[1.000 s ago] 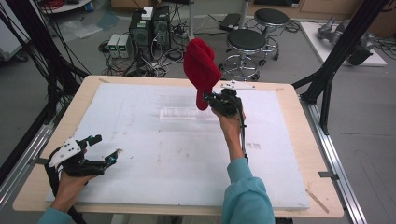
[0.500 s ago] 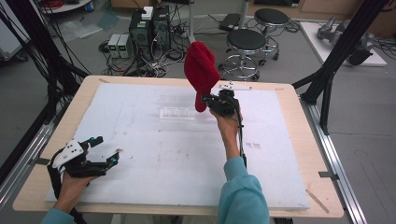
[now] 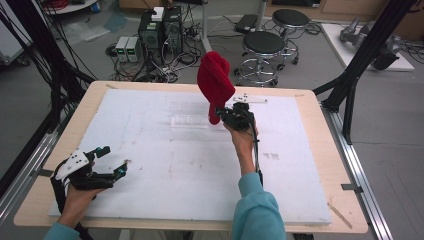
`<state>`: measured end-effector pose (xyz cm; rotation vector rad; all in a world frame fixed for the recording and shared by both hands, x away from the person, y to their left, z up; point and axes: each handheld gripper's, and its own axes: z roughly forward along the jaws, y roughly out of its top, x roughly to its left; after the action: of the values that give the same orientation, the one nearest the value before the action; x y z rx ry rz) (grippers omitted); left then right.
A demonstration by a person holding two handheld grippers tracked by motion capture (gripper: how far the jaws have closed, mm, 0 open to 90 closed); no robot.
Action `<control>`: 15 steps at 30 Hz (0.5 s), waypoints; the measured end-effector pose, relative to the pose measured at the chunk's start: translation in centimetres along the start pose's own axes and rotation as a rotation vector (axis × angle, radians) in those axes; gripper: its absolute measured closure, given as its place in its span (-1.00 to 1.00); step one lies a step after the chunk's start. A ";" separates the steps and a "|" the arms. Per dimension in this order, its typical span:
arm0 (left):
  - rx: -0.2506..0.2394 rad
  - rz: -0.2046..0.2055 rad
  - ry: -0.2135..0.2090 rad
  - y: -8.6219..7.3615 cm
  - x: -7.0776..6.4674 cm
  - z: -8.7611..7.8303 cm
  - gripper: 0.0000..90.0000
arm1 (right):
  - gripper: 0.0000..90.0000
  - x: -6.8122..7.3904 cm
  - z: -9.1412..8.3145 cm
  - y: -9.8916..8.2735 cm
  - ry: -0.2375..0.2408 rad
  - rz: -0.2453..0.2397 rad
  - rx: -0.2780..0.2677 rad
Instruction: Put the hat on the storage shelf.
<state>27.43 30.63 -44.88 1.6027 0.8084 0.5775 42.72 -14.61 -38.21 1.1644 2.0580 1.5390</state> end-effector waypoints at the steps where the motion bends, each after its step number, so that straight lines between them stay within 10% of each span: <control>1: 0.002 -0.008 0.007 0.0 0.1 0.0 -0.87 | 0.88 0.2 -0.2 -0.3 -0.005 -0.009 0.008; 15: 0.006 -0.039 0.031 0.0 0.2 0.0 -0.87 | 0.86 0.5 -0.6 -1.3 -0.015 -0.019 0.042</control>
<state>27.59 30.78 -44.92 1.5834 0.8630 0.5742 41.51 -14.74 -39.05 1.1642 2.0950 1.4806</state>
